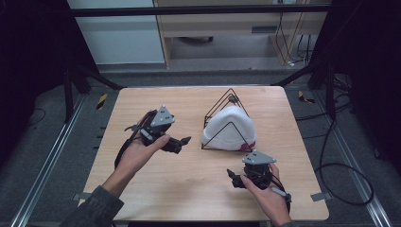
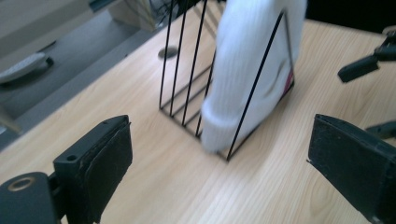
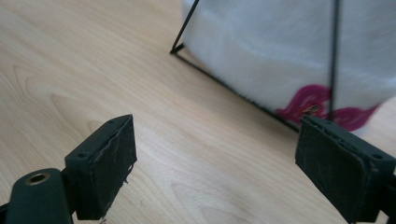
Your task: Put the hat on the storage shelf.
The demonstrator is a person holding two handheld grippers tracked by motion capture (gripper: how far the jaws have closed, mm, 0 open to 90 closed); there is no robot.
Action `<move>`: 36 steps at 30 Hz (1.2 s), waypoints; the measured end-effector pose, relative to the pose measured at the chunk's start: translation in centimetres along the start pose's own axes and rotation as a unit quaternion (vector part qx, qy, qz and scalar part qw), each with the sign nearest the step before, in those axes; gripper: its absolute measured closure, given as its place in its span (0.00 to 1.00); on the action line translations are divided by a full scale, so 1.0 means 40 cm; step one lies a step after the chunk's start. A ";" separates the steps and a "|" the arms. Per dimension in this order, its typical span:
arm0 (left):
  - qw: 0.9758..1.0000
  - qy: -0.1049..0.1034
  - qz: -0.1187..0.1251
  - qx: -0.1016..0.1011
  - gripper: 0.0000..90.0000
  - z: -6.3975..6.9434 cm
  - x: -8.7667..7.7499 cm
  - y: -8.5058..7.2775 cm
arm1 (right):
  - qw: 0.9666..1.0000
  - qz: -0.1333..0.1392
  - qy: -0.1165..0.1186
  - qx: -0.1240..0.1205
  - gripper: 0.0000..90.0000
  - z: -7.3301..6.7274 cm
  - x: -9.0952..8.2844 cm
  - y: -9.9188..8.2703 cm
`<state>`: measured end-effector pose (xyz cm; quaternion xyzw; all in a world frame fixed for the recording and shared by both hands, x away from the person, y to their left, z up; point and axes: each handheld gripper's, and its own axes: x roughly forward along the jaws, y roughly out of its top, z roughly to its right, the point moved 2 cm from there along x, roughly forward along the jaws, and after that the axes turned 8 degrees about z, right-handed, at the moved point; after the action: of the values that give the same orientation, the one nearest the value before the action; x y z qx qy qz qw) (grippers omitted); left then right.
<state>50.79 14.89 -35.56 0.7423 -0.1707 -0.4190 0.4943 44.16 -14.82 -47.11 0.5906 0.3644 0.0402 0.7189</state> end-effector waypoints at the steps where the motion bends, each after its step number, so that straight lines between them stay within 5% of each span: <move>1: 1.000 0.002 -0.002 -0.003 0.06 -0.003 -0.006 -0.017 | 1.000 -0.005 0.003 0.000 0.14 -0.005 0.008 -0.003; 8: 0.999 0.011 -0.032 -0.022 0.06 -0.020 -0.035 -0.139 | 0.999 -0.032 0.022 -0.007 0.15 -0.038 0.052 -0.017; 19: 0.996 0.027 -0.060 -0.053 0.06 -0.055 -0.060 -0.252 | 0.998 -0.053 0.041 -0.010 0.15 -0.066 0.115 -0.024; 26: 0.992 0.048 -0.072 -0.087 0.06 -0.093 -0.084 -0.338 | 0.997 -0.058 0.049 -0.004 0.15 -0.075 0.145 -0.037; 29: 0.989 0.064 -0.083 -0.107 0.06 -0.117 -0.092 -0.395 | 0.997 -0.059 0.044 -0.004 0.15 -0.074 0.152 -0.042; 36: 0.984 0.080 -0.083 -0.136 0.06 -0.155 -0.099 -0.437 | 0.997 -0.060 0.040 0.004 0.14 -0.081 0.160 -0.051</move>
<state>50.54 29.14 -48.10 0.7112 -0.0098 -0.4167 0.5661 46.23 -9.68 -52.08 0.5681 0.4276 0.0191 0.7029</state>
